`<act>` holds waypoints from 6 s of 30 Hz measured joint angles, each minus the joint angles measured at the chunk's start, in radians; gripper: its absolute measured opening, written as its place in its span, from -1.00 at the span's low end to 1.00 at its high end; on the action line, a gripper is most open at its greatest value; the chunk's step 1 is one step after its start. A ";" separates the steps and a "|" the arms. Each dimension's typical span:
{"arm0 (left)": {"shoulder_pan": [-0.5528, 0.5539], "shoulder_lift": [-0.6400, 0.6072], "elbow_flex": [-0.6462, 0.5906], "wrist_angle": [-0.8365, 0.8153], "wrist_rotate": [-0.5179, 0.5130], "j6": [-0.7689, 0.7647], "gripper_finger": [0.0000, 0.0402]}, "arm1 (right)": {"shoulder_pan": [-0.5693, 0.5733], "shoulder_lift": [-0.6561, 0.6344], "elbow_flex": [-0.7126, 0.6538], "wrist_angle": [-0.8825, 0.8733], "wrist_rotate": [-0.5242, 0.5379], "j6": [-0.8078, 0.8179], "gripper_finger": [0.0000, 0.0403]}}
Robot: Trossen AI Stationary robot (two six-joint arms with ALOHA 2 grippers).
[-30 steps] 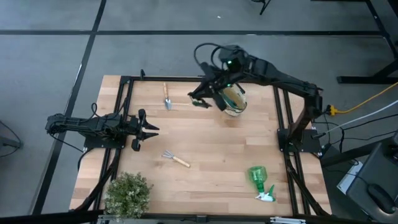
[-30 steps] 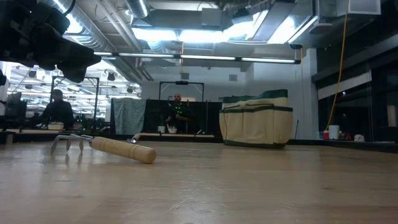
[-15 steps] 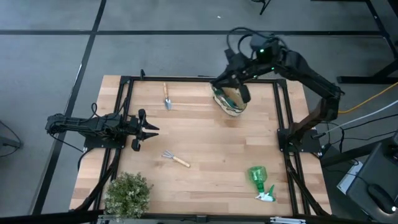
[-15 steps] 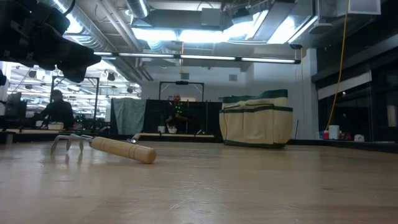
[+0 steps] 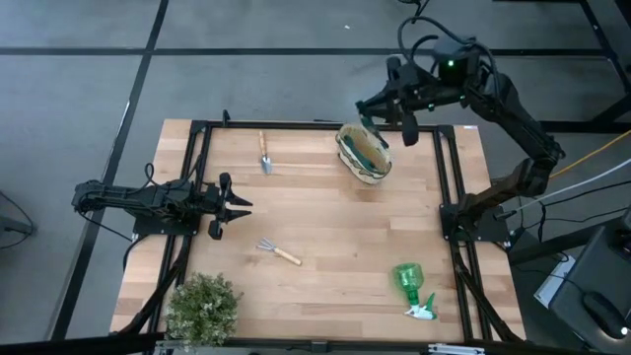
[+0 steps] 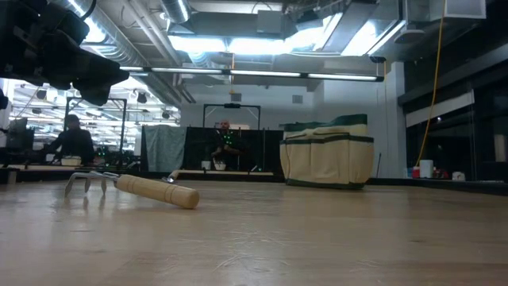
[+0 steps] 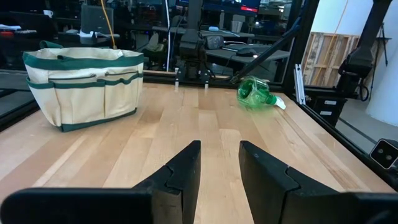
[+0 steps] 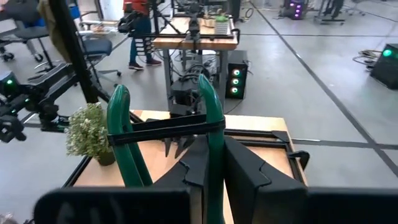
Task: Pick & Place Garden tools in Gardening bag
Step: Put the cutter into the white bag, then put the spray bottle into the white bag
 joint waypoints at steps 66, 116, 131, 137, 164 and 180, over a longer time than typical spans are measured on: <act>0.000 0.000 0.000 0.000 0.000 0.000 -0.47 | -0.162 0.097 -0.553 0.186 0.311 0.125 -0.82; 0.000 0.000 0.000 0.000 0.000 0.000 -0.47 | -0.110 0.096 -0.700 0.217 0.663 0.355 -0.73; 0.000 0.000 0.000 0.000 0.000 0.000 -0.47 | -0.110 0.096 -0.700 0.195 0.663 0.355 -0.72; 0.000 0.000 0.000 0.000 0.000 0.000 -0.47 | -0.113 0.096 -0.700 0.157 0.663 0.342 -0.72; 0.000 0.000 0.000 0.000 0.000 0.000 -0.47 | -0.189 0.096 -0.699 0.067 0.569 0.339 -0.16; 0.000 0.000 0.000 0.000 0.000 0.000 -0.47 | -0.182 0.043 -0.654 0.008 0.531 0.338 -0.05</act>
